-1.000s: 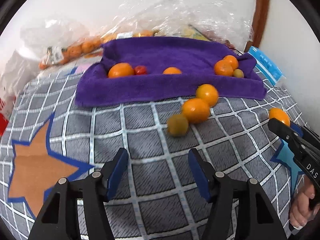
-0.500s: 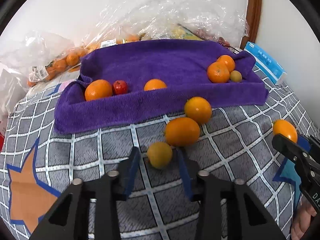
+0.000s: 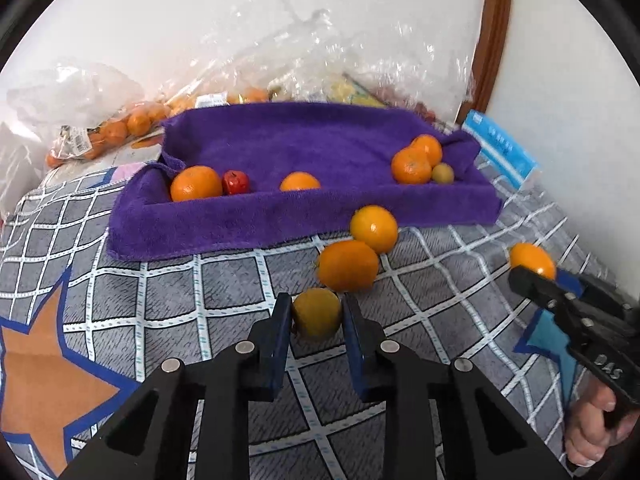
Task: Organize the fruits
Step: 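Grasp a small yellow-green fruit with the left tool while the right tool holds the orange, then lift the yellow-green fruit with the left tool while the right tool holds the orange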
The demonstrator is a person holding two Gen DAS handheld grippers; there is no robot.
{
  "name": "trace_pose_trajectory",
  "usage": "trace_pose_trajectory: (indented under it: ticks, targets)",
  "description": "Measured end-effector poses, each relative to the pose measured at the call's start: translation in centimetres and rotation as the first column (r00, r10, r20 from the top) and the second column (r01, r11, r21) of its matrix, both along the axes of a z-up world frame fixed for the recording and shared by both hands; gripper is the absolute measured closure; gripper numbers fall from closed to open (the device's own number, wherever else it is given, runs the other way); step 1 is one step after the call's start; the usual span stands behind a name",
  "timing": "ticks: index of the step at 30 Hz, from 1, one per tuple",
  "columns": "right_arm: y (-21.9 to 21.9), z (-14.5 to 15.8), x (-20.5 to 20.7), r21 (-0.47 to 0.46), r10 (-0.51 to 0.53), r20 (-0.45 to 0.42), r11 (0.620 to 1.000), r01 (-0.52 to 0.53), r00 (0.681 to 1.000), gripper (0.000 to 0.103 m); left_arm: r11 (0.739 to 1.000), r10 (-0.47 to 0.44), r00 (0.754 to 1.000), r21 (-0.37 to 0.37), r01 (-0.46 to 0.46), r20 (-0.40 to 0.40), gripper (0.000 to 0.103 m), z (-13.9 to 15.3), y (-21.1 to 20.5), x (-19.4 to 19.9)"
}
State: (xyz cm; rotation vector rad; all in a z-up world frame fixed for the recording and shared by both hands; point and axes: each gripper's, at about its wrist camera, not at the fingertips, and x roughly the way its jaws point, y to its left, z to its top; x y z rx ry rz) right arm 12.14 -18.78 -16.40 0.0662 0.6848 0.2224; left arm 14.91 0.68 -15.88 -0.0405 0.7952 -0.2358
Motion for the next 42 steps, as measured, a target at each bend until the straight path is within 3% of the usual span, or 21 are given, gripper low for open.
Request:
trace_pose_trajectory:
  ticks: [15,22,42]
  targets:
    - [0.3,0.3,-0.6,-0.032,-0.008,0.025,0.999,0.009,1.0,0.071,0.999,0.042,0.998,-0.03,-0.04,0.053,0.079,0.7,0.9,-0.8]
    - [0.9,0.6,-1.5,-0.095,-0.004,0.051,0.995,0.008,0.999,0.071,0.999,0.036,0.997,-0.043,-0.033,0.075,0.079,1.1,0.9,-1.1]
    - [0.9,0.3,-1.0,-0.047,-0.018,0.025,0.999,0.019,1.0,0.071,0.998,0.033,0.993,-0.063,-0.026,0.11,0.079,1.8,1.0,-1.7]
